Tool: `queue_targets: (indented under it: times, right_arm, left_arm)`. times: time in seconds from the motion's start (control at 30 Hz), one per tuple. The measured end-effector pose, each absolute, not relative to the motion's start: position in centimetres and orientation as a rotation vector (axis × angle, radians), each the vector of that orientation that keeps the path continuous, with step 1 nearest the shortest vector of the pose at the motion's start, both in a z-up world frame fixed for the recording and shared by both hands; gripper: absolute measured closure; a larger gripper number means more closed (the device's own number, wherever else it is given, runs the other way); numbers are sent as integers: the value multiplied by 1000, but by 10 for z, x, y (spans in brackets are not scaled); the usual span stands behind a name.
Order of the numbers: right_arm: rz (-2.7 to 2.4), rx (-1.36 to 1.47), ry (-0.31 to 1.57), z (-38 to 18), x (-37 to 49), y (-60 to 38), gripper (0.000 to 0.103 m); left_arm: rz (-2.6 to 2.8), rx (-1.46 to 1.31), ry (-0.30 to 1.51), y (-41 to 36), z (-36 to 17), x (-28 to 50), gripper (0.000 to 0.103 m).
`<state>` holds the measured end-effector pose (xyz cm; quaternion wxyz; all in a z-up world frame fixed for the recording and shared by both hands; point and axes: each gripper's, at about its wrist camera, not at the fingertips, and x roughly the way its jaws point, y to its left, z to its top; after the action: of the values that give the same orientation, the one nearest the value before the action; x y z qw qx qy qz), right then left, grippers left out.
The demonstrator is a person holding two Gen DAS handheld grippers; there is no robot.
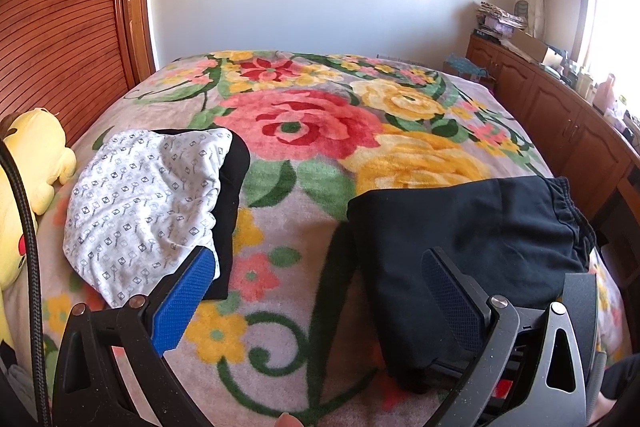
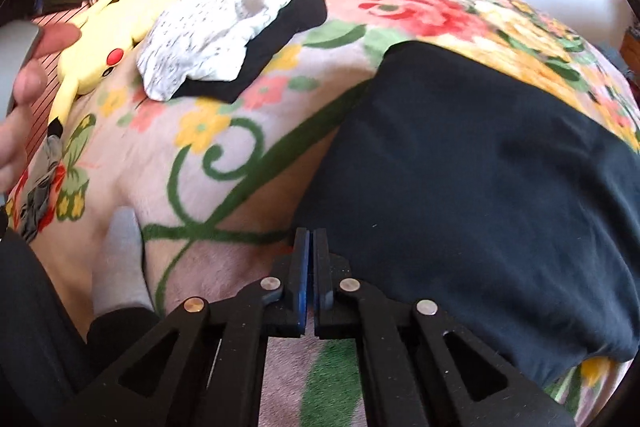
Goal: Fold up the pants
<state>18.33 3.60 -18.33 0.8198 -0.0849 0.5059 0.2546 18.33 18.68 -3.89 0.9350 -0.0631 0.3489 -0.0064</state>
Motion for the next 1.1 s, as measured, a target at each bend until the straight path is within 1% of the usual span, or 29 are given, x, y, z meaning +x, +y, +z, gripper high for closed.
queue_targets:
  times: [0.07,0.1,0.13,0.17,0.2,0.23,0.27,0.3,0.33,0.57,0.63,0.7,0.97,1.1]
  right_arm:
    - [530,-184,1078,-183,185,36,103]
    - [524,-190,1077,-183,186,36,100]
    - [519,-190,1077,-183,186,35,94]
    - [515,-185,1080,-183,188,34,91]
    - [507,-179,1083,-184,189,31,83]
    - [505,-174,1085,-185,191,30,72]
    - [504,-169,1083,-186,192,28,66]
    - [493,-173,1082,-187,192,26,55]
    - [477,-182,1080,-189,193,25,49]
    - [467,-291,1098,-205,192,33,44]
    - [473,-312,1098,-207,190,36,38]
    - [483,-319,1105,-209,189,37,35]
    - [447,-433,1107,-215,183,40,32]
    - [425,-436,1119,-217,183,34,28]
  left_arm:
    - [-14,-128,714,187,-39,183,1]
    - [-16,-129,713,187,-39,183,1]
    - [-17,-129,712,187,-39,184,1]
    - [-17,-128,712,187,-39,184,1]
    - [-17,-127,712,188,-39,184,1]
    - [-17,-127,712,188,-39,184,1]
    - [-18,-127,712,188,-39,184,1]
    - [-18,-128,711,188,-39,184,1]
    - [-19,-129,711,188,-39,185,1]
    - [-21,-146,750,190,-52,201,1]
    - [-21,-161,781,191,-60,211,1]
    - [-27,-167,810,190,-66,222,1]
    - [-49,-134,904,178,-93,267,1]
    - [-77,-173,959,179,-112,293,1]
